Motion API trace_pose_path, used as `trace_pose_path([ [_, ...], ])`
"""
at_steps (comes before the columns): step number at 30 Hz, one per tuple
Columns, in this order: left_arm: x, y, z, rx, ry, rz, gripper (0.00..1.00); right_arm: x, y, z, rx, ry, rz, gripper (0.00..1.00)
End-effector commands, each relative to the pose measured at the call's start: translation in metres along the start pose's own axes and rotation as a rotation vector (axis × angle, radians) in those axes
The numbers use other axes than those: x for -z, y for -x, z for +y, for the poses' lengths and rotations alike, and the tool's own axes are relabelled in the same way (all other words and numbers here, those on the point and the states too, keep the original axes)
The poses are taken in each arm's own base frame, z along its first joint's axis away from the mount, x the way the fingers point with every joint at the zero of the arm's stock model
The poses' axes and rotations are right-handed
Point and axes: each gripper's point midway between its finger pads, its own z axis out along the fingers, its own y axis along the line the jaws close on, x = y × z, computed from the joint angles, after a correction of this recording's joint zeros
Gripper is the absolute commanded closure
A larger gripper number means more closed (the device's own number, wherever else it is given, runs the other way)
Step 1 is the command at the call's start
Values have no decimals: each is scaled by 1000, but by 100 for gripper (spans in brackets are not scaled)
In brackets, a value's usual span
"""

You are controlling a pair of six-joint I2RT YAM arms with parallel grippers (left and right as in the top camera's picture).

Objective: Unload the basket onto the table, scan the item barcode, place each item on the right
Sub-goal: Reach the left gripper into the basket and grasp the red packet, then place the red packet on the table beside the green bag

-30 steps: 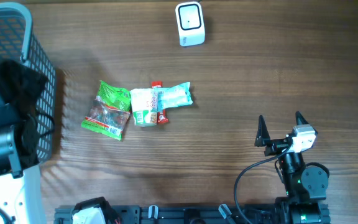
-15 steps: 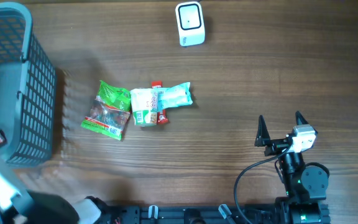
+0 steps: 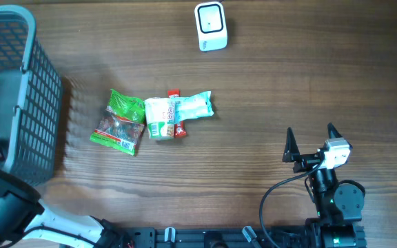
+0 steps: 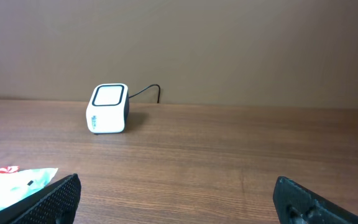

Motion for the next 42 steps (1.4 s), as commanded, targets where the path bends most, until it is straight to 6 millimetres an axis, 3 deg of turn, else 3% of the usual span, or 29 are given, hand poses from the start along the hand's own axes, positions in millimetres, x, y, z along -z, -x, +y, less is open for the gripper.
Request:
trace_pose_path([
  [1,-11,-7,-8,-43,5,10,8,0,1,0,-13,2,-5,0],
  [6,-7,-8,-12,-112,84,-86,1,0,1,0,-13,2,-5,0],
  [11,-9,-3,-10,-105,93,-100,1,0,1,0,-13,2,-5,0],
  [16,-36,-10,-5,-114,134,-71,2,0,1,0,-13,2,-5,0],
  [17,-45,-13,0,-120,164,-65,11,0,1,0,-13,2,-5,0],
  [20,-57,-18,4,-127,187,-44,88,0,1,0,-13,2,-5,0],
  [21,-55,-19,3,-127,179,-39,96,0,1,0,-13,2,-5,0],
  [23,-46,-24,-5,-142,157,-38,96,0,1,0,-13,2,-5,0],
  [25,-27,-28,-21,-165,113,-59,96,0,1,0,-13,2,-5,0],
  [28,39,-34,-64,-210,-52,-139,96,0,1,0,-13,2,-5,0],
  [31,143,-38,-101,-237,-280,-270,96,0,1,0,-13,2,-5,0],
  [33,211,-52,-107,-256,-427,-334,96,0,1,0,-13,2,-5,0],
  [34,235,-63,-108,-274,-487,-337,96,0,1,0,-13,1,-5,0],
  [35,270,-93,-109,-331,-604,-289,96,0,1,0,-13,2,-5,0],
  [37,308,-155,-98,-468,-729,-151,96,0,1,0,-13,2,-5,0],
  [38,313,-169,-93,-512,-739,-122,96,0,1,0,-13,2,-5,0],
  [40,314,-224,-72,-739,-709,-27,96,0,1,0,-13,2,-5,0],
  [42,289,-278,-46,-969,-598,90,96,0,1,0,-13,2,-5,0],
])
